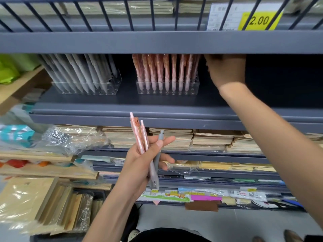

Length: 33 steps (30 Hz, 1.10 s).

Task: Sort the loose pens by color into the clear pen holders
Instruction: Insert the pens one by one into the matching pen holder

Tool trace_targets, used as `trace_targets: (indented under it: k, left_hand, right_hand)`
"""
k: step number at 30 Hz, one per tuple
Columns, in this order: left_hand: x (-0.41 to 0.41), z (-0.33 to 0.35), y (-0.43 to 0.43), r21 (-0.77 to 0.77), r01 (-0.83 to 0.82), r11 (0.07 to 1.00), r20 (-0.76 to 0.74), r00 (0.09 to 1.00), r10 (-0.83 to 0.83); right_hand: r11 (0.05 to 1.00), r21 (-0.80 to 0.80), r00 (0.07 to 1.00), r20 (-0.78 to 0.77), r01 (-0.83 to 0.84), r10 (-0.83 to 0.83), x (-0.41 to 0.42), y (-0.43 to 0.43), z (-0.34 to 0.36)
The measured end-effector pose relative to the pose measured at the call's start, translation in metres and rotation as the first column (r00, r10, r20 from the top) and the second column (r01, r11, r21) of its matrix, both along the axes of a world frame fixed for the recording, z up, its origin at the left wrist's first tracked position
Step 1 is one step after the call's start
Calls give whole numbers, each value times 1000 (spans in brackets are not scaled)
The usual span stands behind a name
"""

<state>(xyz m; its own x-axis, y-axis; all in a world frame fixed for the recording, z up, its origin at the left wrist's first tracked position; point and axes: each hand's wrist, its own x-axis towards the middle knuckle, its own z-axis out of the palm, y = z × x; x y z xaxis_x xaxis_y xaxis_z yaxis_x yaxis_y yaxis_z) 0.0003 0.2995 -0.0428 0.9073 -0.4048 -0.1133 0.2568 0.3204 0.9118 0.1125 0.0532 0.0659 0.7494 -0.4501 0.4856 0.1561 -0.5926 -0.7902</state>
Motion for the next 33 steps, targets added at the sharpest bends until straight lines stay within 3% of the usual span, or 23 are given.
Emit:
trace_targets:
  k: [2, 4, 7, 10, 14, 20, 27, 33]
  left_hand:
    - [1, 0, 2, -14, 6, 1000, -15, 1000, -6]
    - [3, 0, 4, -35, 30, 999, -17, 999, -31]
    - [5, 1, 7, -53, 84, 995, -9, 996, -84]
    - [6, 2, 12, -68, 138, 988, -14, 990, -140]
    - [9, 4, 27, -57, 159, 986, -8, 987, -160]
    - [15, 4, 61, -94, 226, 969, 10, 974, -226]
    - [28, -4, 117, -53, 214, 975, 59, 976, -211]
    - [38, -8, 150, -40, 206, 978, 77, 976, -202]
  right_hand:
    - [994, -111, 999, 38, 9, -5, -20, 7, -5]
    - [947, -155, 956, -122, -283, 266, -46, 22, -12]
    - [723, -139, 686, -476, -677, 551, -74, 44, -23]
    - [635, -61, 558, -548, -770, 623, -82, 59, -29]
    - [609, 87, 480, -533, -788, 697, -83, 72, -32]
    - [592, 212, 465, -440, -778, 768, -77, 102, -42]
    - [714, 332, 707, -164, -617, 688, -66, 154, -37]
    - [649, 457, 661, -161, -608, 733, -67, 198, -52]
